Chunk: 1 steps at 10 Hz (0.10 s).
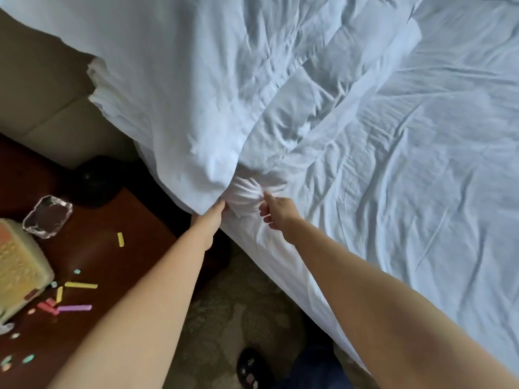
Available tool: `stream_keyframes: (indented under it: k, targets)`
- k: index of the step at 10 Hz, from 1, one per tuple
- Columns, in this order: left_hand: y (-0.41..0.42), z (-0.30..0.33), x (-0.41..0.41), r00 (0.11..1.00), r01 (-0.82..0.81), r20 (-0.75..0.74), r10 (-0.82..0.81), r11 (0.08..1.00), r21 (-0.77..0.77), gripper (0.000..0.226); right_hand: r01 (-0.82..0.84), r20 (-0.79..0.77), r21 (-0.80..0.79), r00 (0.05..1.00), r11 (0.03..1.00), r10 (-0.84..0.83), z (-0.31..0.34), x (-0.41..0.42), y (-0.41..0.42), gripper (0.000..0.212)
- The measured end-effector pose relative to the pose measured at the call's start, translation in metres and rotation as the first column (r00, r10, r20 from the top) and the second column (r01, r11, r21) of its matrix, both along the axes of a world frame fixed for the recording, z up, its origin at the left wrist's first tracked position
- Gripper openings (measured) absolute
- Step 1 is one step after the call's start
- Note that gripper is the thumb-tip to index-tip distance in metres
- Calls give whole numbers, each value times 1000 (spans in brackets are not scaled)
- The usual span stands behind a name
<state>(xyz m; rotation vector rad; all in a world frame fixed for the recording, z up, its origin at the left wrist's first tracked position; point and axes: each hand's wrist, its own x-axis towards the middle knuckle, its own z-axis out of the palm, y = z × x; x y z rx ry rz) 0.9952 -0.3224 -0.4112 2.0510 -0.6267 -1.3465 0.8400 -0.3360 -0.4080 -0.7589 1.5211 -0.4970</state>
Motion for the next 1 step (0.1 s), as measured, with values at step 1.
stream_keyframes:
  k: [1]
  targets:
    - [30, 26, 5, 990, 117, 72, -123, 990, 83, 12, 2, -23, 38, 1000, 999, -1, 20, -14, 24, 36]
